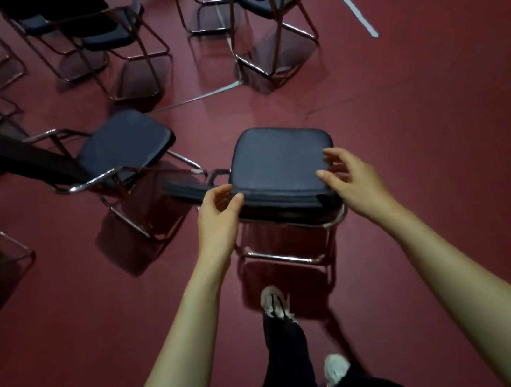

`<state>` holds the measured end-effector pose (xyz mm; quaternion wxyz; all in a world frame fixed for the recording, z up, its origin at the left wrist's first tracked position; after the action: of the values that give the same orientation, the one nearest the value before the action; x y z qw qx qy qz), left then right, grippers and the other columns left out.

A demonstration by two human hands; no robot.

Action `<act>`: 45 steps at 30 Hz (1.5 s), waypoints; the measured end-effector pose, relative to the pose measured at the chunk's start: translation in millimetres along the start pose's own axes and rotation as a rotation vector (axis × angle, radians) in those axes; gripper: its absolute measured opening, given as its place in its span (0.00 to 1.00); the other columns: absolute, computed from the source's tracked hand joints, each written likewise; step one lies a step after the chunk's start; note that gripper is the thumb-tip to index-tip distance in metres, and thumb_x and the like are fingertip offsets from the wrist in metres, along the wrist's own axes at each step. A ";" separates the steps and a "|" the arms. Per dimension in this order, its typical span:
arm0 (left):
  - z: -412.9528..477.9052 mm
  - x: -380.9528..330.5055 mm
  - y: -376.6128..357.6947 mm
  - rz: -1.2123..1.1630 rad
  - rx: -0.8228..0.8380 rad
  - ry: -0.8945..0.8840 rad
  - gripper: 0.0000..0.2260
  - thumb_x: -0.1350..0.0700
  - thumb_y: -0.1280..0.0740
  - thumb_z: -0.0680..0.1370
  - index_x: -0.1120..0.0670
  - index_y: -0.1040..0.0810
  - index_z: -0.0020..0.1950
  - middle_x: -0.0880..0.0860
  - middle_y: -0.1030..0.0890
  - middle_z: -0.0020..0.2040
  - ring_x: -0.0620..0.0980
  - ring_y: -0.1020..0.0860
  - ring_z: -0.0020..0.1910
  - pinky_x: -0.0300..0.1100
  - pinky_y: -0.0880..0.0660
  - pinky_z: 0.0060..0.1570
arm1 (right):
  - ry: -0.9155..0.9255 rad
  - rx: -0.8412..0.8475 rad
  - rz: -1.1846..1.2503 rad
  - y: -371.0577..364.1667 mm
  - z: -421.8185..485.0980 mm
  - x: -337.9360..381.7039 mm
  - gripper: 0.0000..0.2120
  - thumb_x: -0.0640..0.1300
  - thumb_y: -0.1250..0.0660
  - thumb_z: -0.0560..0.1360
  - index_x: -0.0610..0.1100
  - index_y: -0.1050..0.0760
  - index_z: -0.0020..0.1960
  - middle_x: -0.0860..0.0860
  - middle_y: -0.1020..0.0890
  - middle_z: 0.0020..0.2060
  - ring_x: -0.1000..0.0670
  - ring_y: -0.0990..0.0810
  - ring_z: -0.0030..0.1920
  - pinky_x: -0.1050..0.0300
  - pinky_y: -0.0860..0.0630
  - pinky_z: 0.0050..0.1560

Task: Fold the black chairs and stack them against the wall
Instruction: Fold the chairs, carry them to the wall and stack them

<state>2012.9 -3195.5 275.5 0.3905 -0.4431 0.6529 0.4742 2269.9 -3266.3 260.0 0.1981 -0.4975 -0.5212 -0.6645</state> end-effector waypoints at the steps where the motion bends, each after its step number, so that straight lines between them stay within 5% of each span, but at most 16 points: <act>1: 25.4 -10.0 -4.7 0.027 0.023 -0.043 0.09 0.62 0.32 0.77 0.57 0.23 0.57 0.54 0.20 0.53 0.49 0.22 0.55 0.41 0.28 0.59 | -0.005 0.026 -0.041 -10.1 24.0 -1.4 0.20 0.44 0.31 0.75 0.42 0.29 0.66 0.46 0.22 0.61 0.49 0.22 0.56 0.50 0.26 0.60; 9: 219.5 -18.6 -71.5 0.202 0.261 0.098 0.10 0.59 0.31 0.76 0.57 0.22 0.56 0.59 0.20 0.58 0.56 0.22 0.59 0.51 0.26 0.63 | -0.126 0.210 -0.256 -80.8 192.9 -15.4 0.23 0.47 0.33 0.77 0.42 0.32 0.70 0.46 0.26 0.66 0.47 0.27 0.65 0.55 0.33 0.63; 13: 284.1 2.0 -118.4 0.336 0.347 0.186 0.13 0.57 0.30 0.76 0.57 0.23 0.59 0.57 0.20 0.59 0.56 0.23 0.59 0.45 0.27 0.57 | -0.235 0.274 -0.294 -103.4 260.3 -46.4 0.26 0.50 0.34 0.77 0.44 0.35 0.71 0.45 0.28 0.68 0.45 0.29 0.67 0.52 0.32 0.65; 24: 488.0 99.1 -239.7 0.633 0.500 0.227 0.21 0.56 0.33 0.78 0.57 0.29 0.71 0.56 0.25 0.67 0.55 0.26 0.65 0.41 0.31 0.61 | -0.448 0.375 -0.404 -175.5 424.0 -232.1 0.27 0.48 0.35 0.77 0.40 0.36 0.73 0.42 0.31 0.70 0.42 0.33 0.70 0.52 0.37 0.68; 29: 552.6 140.8 -307.6 0.716 0.595 0.137 0.22 0.57 0.36 0.79 0.58 0.32 0.73 0.57 0.20 0.53 0.52 0.21 0.43 0.40 0.27 0.44 | -0.408 0.388 -0.492 -203.0 481.8 -302.6 0.26 0.49 0.37 0.78 0.40 0.36 0.72 0.41 0.31 0.70 0.42 0.36 0.71 0.49 0.38 0.71; 33: 580.2 191.3 -355.4 0.959 0.715 0.037 0.21 0.57 0.40 0.81 0.59 0.33 0.73 0.59 0.30 0.72 0.57 0.31 0.70 0.45 0.34 0.68 | -0.441 0.434 -0.565 -220.2 504.3 -348.6 0.25 0.52 0.41 0.80 0.41 0.36 0.73 0.41 0.33 0.70 0.41 0.37 0.71 0.46 0.38 0.70; 39: 593.0 238.3 -396.9 1.232 0.839 -0.068 0.18 0.52 0.50 0.84 0.57 0.28 0.68 0.58 0.29 0.70 0.58 0.34 0.70 0.61 0.49 0.73 | -0.544 0.501 -0.677 -232.2 509.7 -401.0 0.26 0.59 0.53 0.81 0.43 0.29 0.65 0.41 0.27 0.66 0.40 0.31 0.67 0.43 0.41 0.69; 45: 597.7 249.5 -401.9 1.311 0.719 -0.027 0.25 0.44 0.54 0.83 0.59 0.31 0.69 0.63 0.28 0.68 0.61 0.34 0.70 0.56 0.45 0.71 | -0.559 0.425 -0.748 -232.7 504.5 -399.8 0.29 0.59 0.57 0.81 0.41 0.32 0.68 0.41 0.29 0.68 0.41 0.34 0.69 0.41 0.45 0.69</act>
<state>2372.5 -2733.8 -212.9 0.1567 0.1978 0.8931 0.3724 2487.8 -2831.5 -221.5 -0.1032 -0.3844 -0.8201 -0.4111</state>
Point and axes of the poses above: each hand's wrist, its own z-axis towards the middle knuckle, its own y-axis out of the back of the hand, x = y × z, the point moved 9 cm from there along z, towards the middle knuckle
